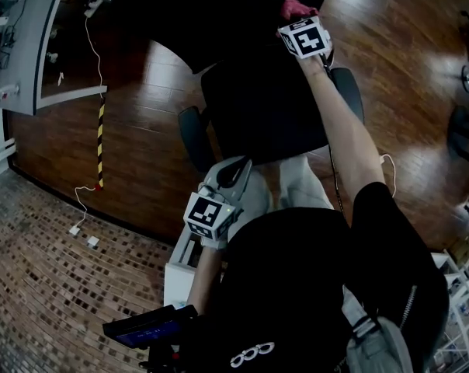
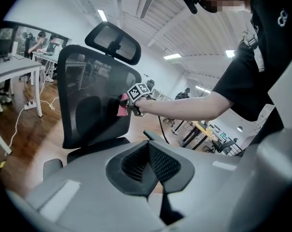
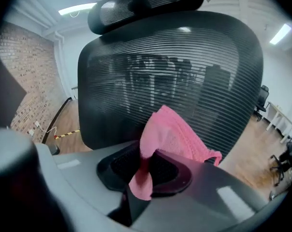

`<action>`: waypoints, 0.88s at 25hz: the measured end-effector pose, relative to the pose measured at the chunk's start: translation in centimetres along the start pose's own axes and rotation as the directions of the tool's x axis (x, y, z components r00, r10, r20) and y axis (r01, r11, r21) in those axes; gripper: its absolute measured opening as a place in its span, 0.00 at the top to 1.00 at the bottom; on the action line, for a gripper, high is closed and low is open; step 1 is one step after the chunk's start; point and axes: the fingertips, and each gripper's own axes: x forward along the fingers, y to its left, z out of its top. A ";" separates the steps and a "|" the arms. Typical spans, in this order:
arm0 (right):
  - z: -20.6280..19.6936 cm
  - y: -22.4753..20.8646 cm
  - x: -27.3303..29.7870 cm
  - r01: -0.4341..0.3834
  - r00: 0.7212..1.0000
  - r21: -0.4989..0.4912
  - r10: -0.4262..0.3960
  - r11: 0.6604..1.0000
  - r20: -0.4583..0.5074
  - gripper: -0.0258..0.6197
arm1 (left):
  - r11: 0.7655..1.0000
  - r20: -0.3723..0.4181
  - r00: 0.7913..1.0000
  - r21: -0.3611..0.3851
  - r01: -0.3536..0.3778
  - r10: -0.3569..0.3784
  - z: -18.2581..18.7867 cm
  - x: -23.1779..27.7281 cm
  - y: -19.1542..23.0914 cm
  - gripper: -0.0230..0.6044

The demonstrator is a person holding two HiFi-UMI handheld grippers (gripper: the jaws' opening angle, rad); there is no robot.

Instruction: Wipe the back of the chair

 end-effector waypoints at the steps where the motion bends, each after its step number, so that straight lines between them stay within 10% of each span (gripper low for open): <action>1: 0.5 1.4 0.2 -0.013 1.000 -0.013 0.013 1.000 0.003 0.88 | 1.000 0.005 1.000 -0.004 -0.006 0.006 -0.2 -0.7 0.3 0.98; 22: 6.5 23.4 6.5 -0.237 0.971 -0.228 0.240 0.945 -0.012 0.88 | 0.986 0.071 0.988 -0.106 -0.131 0.139 -3.8 -9.8 6.1 0.98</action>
